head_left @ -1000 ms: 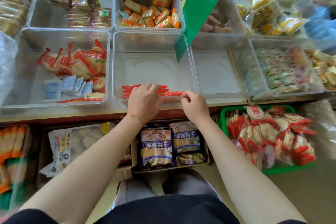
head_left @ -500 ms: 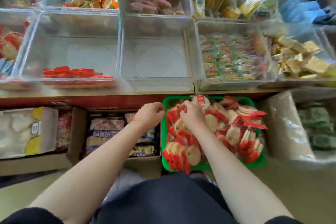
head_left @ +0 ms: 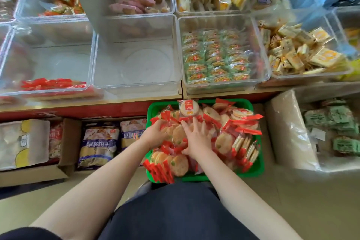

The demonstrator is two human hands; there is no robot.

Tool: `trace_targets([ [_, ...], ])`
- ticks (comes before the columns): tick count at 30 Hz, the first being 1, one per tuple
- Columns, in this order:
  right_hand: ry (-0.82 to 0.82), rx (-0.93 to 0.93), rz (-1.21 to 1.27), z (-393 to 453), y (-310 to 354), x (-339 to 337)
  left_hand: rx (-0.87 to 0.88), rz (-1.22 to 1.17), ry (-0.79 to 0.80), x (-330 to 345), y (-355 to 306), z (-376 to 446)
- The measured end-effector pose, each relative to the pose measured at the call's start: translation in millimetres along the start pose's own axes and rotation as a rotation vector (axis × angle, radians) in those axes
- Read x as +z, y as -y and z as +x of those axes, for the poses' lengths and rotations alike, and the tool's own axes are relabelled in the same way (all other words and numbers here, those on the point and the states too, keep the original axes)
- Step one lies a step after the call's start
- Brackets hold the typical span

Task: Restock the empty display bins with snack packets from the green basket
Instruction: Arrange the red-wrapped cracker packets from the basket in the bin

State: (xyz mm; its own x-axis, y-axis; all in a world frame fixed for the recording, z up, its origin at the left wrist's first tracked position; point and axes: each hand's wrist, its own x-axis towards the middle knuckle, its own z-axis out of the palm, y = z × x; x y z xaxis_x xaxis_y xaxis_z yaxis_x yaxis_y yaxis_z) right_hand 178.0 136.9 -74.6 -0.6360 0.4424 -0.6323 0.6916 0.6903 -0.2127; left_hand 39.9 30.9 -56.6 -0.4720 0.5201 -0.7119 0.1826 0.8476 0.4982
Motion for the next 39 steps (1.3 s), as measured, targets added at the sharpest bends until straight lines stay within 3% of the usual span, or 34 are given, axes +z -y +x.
trace_targets([
  [4, -0.080, -0.080, 0.028, 0.2, -13.1, -3.4, 0.008, -0.060, 0.027, -1.0, -5.8, -2.3],
  [7, -0.080, -0.113, 0.189, 4.9, -20.9, -15.7, 0.027, -0.080, 0.004, 0.1, -5.8, -1.7],
  [11, -0.147, -0.089, 0.839, 0.6, -25.4, -48.0, 0.005, 0.033, -0.043, -10.2, -4.6, -5.7],
  [14, 0.035, -0.123, 1.315, -10.9, -28.4, -73.5, 0.053, 0.067, -0.193, -23.2, -14.2, -8.6],
  [17, 0.391, -0.224, 1.600, -18.7, -32.2, -85.7, 0.098, -0.400, -0.171, -40.1, -43.0, -20.9],
  [19, 0.536, -0.239, 1.656, -23.7, -30.8, -88.8, 0.121, -0.626, -0.035, -52.7, -61.3, -29.1],
  [22, 0.605, -0.181, 1.673, -27.8, -24.7, -86.9, 0.193, -0.663, 0.190, -65.2, -76.7, -38.4],
  [24, 0.599, -0.181, 1.671, -27.5, -21.0, -83.9, 0.216, -0.615, 0.250, -66.0, -81.1, -42.5],
  [30, 0.348, -0.039, 1.648, -20.6, -36.6, -68.8, 0.043, -0.822, -0.196, -52.7, -56.9, -29.5],
  [36, 0.201, 0.071, 1.791, -21.8, -58.4, -62.0, -0.065, -0.619, -0.238, -37.5, -39.0, -21.0],
  [39, 0.209, 0.032, 1.875, -21.5, -61.1, -60.6, -0.084, -0.660, -0.173, -32.6, -43.0, -23.8],
])
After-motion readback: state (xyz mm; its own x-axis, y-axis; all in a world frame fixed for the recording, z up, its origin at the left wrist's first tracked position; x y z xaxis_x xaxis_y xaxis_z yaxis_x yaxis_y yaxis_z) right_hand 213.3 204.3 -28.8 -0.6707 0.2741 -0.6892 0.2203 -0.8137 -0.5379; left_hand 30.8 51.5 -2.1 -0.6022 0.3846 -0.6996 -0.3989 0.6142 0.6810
